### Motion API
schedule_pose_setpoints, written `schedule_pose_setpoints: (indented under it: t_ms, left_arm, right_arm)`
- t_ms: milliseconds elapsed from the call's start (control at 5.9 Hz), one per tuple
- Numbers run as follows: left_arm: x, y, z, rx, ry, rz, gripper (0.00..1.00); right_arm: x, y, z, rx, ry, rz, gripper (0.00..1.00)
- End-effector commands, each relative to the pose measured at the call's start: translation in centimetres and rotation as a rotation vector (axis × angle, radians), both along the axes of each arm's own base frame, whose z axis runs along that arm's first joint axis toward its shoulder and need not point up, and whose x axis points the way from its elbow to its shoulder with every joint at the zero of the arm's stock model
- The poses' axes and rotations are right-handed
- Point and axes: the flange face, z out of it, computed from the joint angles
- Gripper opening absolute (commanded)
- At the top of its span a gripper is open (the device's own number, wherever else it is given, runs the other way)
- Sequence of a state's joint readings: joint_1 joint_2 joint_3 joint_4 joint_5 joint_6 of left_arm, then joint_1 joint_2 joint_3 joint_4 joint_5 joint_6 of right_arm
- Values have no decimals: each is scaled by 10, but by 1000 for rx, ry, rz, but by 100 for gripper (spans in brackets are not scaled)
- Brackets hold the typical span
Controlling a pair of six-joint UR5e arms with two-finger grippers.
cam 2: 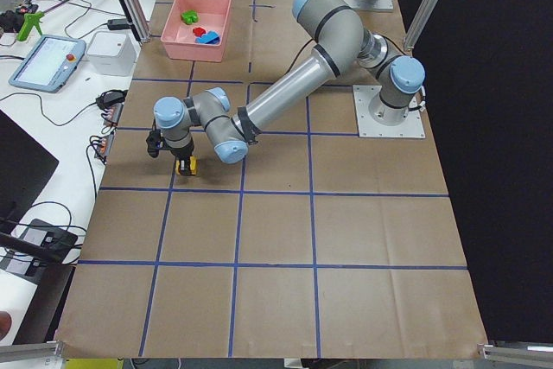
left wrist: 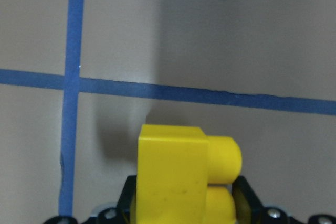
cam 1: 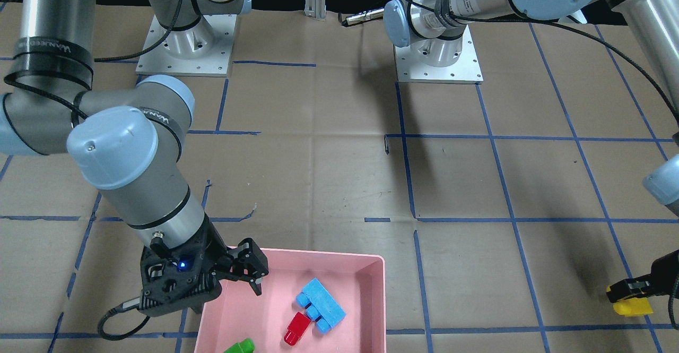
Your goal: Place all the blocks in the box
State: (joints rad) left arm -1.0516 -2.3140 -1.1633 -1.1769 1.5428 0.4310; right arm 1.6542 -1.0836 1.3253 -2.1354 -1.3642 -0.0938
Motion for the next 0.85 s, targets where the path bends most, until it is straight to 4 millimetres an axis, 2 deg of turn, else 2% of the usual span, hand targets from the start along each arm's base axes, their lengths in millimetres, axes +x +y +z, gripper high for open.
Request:
schedule_pose_setpoints:
  t_ms: [0, 169, 339, 508, 677]
  left_arm:
    - [-32, 0, 100, 45, 23, -28, 28]
    - [-71, -11, 124, 41, 21, -47, 28]
    - [-143, -23, 134, 32, 30, 21, 28]
    - [-237, -27, 148, 20, 34, 120, 28]
    - [-339, -22, 152, 21, 51, 246, 27]
  right_arm:
    - [-22, 80, 92, 155, 117, -45, 100]
    - [-27, 113, 116, 208, 149, -49, 100]
    - [-31, 166, 152, 257, 147, -64, 100]
    - [-37, 224, 169, 278, 150, -94, 100]
    - [-43, 267, 151, 292, 152, -112, 100]
